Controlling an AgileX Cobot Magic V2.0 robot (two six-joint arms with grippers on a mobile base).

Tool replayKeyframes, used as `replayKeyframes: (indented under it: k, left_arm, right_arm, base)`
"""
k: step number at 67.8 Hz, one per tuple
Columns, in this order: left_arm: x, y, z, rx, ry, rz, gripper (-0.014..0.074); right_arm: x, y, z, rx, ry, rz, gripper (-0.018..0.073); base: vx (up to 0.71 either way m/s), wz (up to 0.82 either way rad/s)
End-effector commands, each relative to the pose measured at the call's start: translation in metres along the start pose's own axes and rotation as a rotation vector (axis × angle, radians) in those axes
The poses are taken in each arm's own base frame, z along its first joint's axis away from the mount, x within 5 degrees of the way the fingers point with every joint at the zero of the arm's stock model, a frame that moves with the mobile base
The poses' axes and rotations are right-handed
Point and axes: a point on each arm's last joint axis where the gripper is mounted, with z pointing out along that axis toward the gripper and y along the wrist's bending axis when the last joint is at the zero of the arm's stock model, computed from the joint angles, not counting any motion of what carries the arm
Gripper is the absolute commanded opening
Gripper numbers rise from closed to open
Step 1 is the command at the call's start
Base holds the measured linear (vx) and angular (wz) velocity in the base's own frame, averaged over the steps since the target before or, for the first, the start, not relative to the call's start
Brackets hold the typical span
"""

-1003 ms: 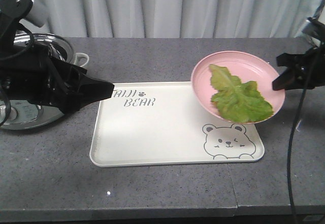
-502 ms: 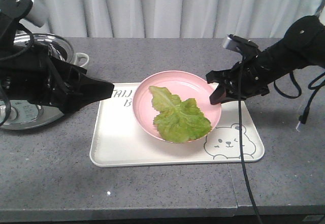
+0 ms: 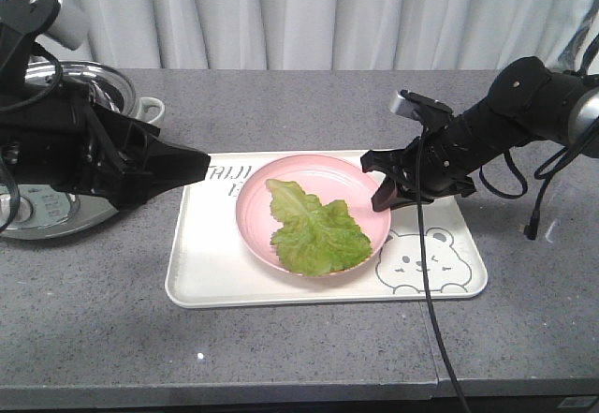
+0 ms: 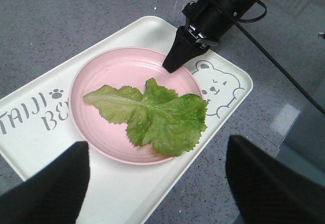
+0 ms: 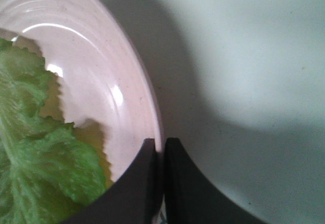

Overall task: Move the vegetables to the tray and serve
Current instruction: 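Move the pink plate onto the tray center with the right gripper, then release the plate and withdraw the right gripper away from the tray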

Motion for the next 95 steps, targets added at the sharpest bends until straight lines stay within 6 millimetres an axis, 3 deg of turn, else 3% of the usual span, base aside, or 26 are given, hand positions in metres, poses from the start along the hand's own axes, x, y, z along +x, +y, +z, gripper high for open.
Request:
replayKeyframes:
  k: [1, 25, 38, 56, 77, 88, 95]
  left_arm:
    - [-0.013, -0.006, -0.012, -0.002, -0.092, -0.006, 0.0534]
    - [-0.013, -0.006, -0.012, -0.002, -0.092, -0.006, 0.0534]
    - [-0.013, -0.006, -0.012, -0.002, -0.092, -0.006, 0.0534]
    - [-0.013, -0.006, -0.012, -0.002, -0.092, -0.006, 0.0534]
    - [-0.013, -0.006, -0.012, -0.002, -0.092, -0.006, 0.0534]
    - [-0.013, -0.006, -0.012, -0.002, -0.092, -0.006, 0.0534]
    - [-0.013, -0.006, -0.012, -0.002, -0.092, -0.006, 0.0534]
  right_arm:
    - [-0.01, 0.016, -0.025, -0.033, -0.094, -0.011, 0.0042]
    - [-0.01, 0.016, -0.027, -0.029, -0.104, -0.023, 0.029]
    - [-0.009, 0.02, -0.044, 0.025, -0.124, -0.093, 0.0316]
    - [0.002, 0.038, -0.103, 0.171, -0.205, -0.21, 0.0315]
    - [0.036, 0.081, -0.191, 0.21, -0.382, -0.326, 0.0313]
    - [0.058, 0.097, -0.222, 0.211, -0.423, -0.362, 0.0297]
    - [0.071, 0.101, -0.23, 0.211, -0.44, -0.369, 0.0283]
  base:
    - [0.0, 0.0]
    - [0.0, 0.0]
    - [0.0, 0.0]
    - [0.0, 0.0]
    - [0.0, 0.0]
    - [0.0, 0.0]
    - [0.0, 0.0]
